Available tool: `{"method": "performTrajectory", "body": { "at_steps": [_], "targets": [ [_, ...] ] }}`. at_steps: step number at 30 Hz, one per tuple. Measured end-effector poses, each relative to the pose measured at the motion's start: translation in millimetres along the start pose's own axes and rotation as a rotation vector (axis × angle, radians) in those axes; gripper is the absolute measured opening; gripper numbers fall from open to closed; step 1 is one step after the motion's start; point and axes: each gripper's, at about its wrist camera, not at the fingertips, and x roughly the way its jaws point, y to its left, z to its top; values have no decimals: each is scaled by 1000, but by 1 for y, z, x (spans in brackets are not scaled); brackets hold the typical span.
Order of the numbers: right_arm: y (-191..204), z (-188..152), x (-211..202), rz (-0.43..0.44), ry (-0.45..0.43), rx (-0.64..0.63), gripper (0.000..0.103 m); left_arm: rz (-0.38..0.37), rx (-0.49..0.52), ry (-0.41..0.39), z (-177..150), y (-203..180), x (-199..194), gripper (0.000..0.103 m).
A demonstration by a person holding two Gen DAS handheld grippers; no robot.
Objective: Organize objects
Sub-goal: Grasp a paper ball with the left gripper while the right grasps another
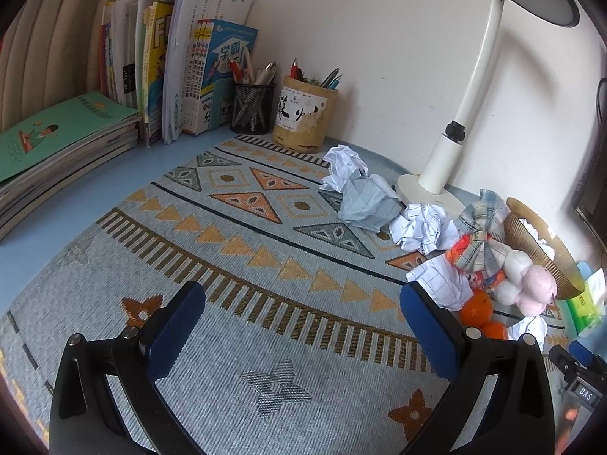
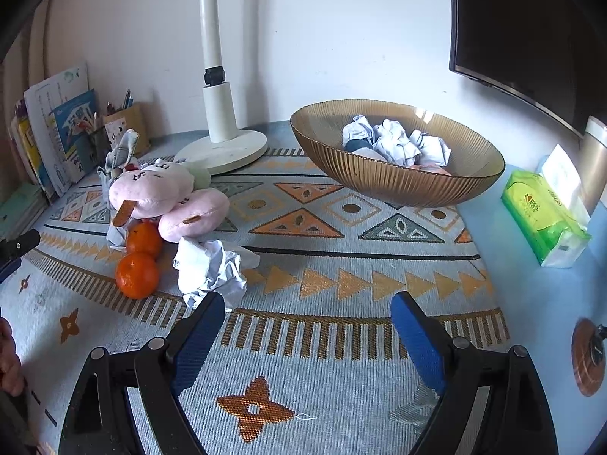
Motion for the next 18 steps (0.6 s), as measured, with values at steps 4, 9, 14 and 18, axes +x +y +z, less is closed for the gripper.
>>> {"method": "performTrajectory", "body": {
  "at_steps": [4,9,14,18],
  "targets": [
    [2,0,1,-1,6,-13,88,-23,24,36,1,-4,5,102],
    [1,0,1,15,7,-12,88,-216,200,216,11,-39,24,102],
    [7,2,6,105,86,-33,88,-312,477,256,29,-99,49,99],
    [4,11,19,269,250,92,88,-364,555,358,25,-116,86,71]
  ]
}}
